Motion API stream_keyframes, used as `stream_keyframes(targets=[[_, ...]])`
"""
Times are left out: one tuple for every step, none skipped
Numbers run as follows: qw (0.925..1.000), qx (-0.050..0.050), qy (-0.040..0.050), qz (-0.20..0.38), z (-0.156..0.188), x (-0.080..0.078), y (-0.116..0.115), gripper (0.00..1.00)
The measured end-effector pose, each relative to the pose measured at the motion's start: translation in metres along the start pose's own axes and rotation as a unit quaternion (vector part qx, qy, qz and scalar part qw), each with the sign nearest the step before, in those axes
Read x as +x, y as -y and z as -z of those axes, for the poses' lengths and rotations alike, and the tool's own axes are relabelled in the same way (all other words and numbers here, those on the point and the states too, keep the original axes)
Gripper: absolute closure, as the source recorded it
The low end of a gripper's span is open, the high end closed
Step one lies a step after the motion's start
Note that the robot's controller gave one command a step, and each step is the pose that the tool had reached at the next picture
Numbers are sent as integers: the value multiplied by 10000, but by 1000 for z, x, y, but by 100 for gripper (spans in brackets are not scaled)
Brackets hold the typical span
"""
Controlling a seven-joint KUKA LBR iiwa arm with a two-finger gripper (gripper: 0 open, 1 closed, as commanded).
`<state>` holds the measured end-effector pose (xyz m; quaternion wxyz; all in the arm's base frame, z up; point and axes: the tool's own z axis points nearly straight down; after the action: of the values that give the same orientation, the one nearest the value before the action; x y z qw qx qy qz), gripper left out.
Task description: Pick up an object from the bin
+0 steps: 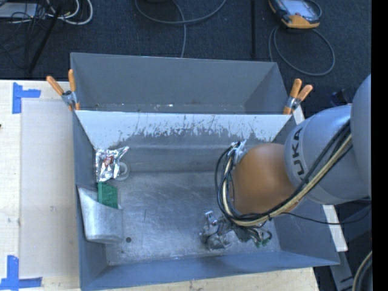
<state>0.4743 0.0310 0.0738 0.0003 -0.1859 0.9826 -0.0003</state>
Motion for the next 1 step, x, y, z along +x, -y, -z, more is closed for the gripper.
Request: stream_keyframes(targets=[[9978,21,31,666,161,12,56,100]])
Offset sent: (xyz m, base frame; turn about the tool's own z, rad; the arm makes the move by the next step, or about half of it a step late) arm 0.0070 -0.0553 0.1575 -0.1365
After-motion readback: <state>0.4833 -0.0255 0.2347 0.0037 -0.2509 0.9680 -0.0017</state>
